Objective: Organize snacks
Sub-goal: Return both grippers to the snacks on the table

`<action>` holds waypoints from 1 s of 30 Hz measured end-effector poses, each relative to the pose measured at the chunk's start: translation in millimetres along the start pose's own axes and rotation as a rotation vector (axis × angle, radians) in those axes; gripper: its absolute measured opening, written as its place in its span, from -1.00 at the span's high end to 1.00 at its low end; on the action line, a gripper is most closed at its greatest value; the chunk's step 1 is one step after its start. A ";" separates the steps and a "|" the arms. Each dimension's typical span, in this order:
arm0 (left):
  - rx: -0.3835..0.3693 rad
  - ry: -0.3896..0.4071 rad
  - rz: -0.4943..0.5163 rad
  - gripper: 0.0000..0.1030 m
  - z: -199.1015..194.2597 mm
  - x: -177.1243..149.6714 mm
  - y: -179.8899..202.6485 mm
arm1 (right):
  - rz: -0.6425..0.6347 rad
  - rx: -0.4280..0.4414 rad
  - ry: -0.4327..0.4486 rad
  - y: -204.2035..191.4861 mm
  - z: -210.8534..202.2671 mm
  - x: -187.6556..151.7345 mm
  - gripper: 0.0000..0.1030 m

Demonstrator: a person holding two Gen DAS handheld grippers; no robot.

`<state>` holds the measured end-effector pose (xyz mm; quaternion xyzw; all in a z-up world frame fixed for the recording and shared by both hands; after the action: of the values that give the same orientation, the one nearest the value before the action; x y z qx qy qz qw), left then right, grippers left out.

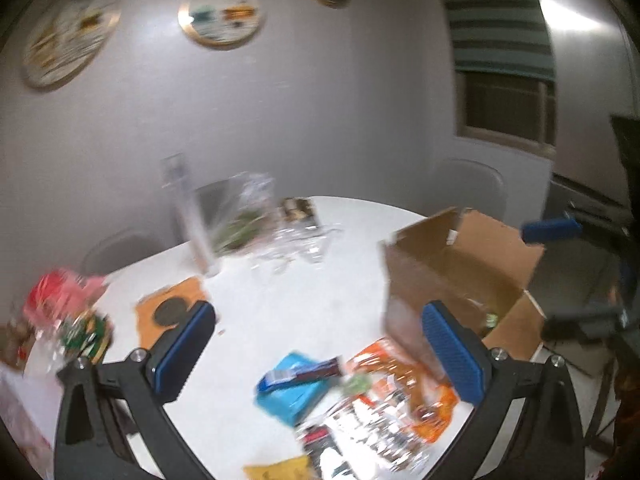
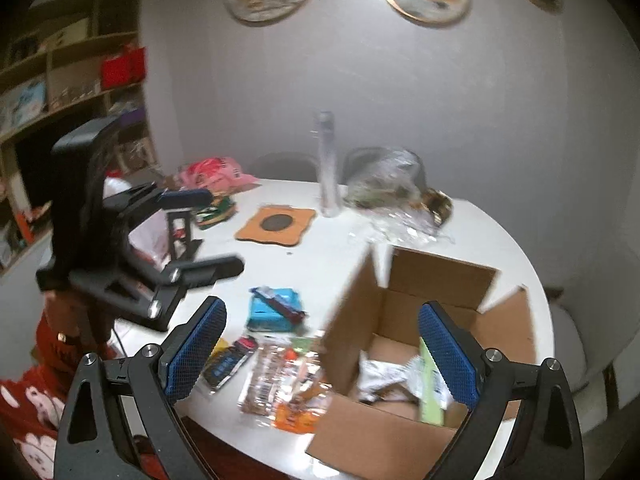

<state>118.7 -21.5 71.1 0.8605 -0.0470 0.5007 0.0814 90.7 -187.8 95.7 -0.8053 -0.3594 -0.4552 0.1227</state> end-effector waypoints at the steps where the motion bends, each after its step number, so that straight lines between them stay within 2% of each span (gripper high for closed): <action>1: 0.013 0.004 -0.013 -0.98 -3.6 -4.5 -9.9 | -0.028 0.017 0.001 -15.0 5.4 1.3 -0.87; 7: 0.074 -0.016 -0.106 -0.98 -15.7 -48.2 -69.4 | -0.126 0.086 0.028 -83.2 33.2 1.5 -0.84; 10: 0.093 -0.054 -0.147 -0.98 -14.0 -80.2 -90.8 | -0.134 0.127 0.004 -110.7 54.6 -7.8 -0.62; 12: 0.105 -0.083 -0.157 -0.98 -8.5 -103.4 -95.3 | -0.129 0.143 -0.039 -124.0 73.8 -20.2 -0.57; 18: 0.107 -0.190 -0.227 -0.98 16.1 -172.8 -104.8 | -0.085 0.115 -0.191 -134.1 138.0 -73.5 -0.32; 21: 0.098 -0.236 -0.270 -0.97 27.3 -197.5 -106.6 | -0.062 0.049 -0.240 -127.7 162.7 -97.2 -0.22; 25: 0.091 -0.271 -0.286 -0.76 39.6 -211.9 -104.3 | -0.053 -0.022 -0.271 -118.8 179.5 -118.9 -0.11; 30: 0.050 -0.293 -0.308 -0.53 48.9 -216.1 -97.1 | -0.035 -0.049 -0.273 -108.4 187.3 -126.4 -0.04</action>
<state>69.4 64.5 -149.5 0.9229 0.0861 0.3527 0.1278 95.2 -71.4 -126.2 -0.8562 -0.3755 -0.3520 0.0449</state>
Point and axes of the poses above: each gripper's, at about its wrist camera, not at the fingertips, and z roughly the way its jaws point, y to its right, x to its top, the point moved 5 cm from there along z, roughly the way its jaws point, and after that the axes turned 12 degrees about -z, right-handed, at the moved point
